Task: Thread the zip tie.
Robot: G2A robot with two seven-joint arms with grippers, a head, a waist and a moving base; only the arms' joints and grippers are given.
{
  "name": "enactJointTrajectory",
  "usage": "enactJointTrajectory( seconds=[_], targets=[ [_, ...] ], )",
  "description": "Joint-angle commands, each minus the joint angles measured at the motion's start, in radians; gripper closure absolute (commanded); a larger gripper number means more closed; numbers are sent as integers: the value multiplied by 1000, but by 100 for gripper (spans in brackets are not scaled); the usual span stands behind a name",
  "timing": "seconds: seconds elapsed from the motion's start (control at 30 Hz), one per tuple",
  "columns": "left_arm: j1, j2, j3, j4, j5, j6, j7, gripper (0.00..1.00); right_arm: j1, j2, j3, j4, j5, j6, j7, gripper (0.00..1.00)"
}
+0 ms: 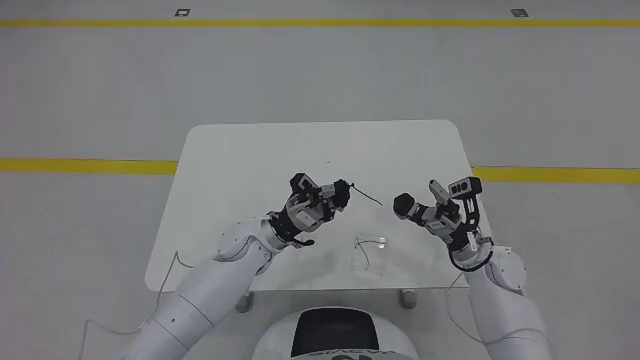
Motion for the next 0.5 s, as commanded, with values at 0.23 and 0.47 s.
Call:
enactJointTrajectory(
  seconds=[0.23,0.47],
  targets=[
    [20,3,-23,-27,-21,9,-24,100,-10,1,16,-21,17,0,4,0],
    [20,3,-23,-27,-21,9,-24,100,-10,1,16,-21,17,0,4,0]
  ],
)
